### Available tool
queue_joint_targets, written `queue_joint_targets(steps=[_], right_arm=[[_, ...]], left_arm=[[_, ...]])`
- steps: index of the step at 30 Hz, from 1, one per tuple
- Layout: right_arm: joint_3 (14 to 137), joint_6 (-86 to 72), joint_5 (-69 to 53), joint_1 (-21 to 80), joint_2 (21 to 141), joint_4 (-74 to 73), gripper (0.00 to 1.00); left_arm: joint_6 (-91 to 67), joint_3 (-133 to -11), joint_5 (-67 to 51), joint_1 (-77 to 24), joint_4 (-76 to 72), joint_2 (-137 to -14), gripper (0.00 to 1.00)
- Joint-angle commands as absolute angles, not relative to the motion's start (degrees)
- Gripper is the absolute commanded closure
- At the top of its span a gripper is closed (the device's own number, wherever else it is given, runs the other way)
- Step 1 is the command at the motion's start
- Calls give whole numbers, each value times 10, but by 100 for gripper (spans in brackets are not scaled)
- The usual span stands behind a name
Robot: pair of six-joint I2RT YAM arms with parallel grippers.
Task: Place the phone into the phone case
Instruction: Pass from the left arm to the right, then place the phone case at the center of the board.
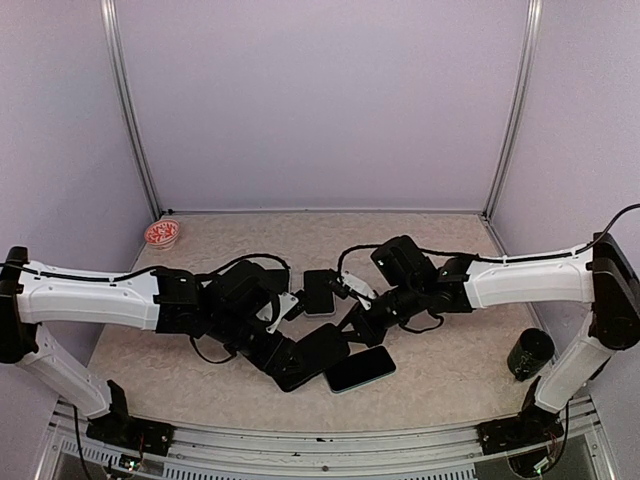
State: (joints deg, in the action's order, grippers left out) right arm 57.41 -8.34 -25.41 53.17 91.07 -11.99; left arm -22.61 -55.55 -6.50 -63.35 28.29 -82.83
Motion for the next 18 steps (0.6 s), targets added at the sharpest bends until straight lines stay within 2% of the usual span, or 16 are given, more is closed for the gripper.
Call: queue_joint_targets(steps=[1, 3, 5, 12, 18], right_arm=[[577, -132, -254, 540, 952, -78, 97], [580, -153, -250, 541, 970, -68, 97], [586, -179, -247, 543, 991, -55, 97], [629, -295, -208, 553, 1072, -28, 93], [687, -345, -155, 592, 1124, -36, 72]], left_arm=[[-240, -558, -24, -621, 260, -803, 20], [-250, -552, 5, -608, 265, -785, 10], [-260, -546, 38, -592, 270, -764, 4], [-303, -524, 145, -548, 294, -691, 1], [-333, -503, 198, -520, 307, -651, 1]])
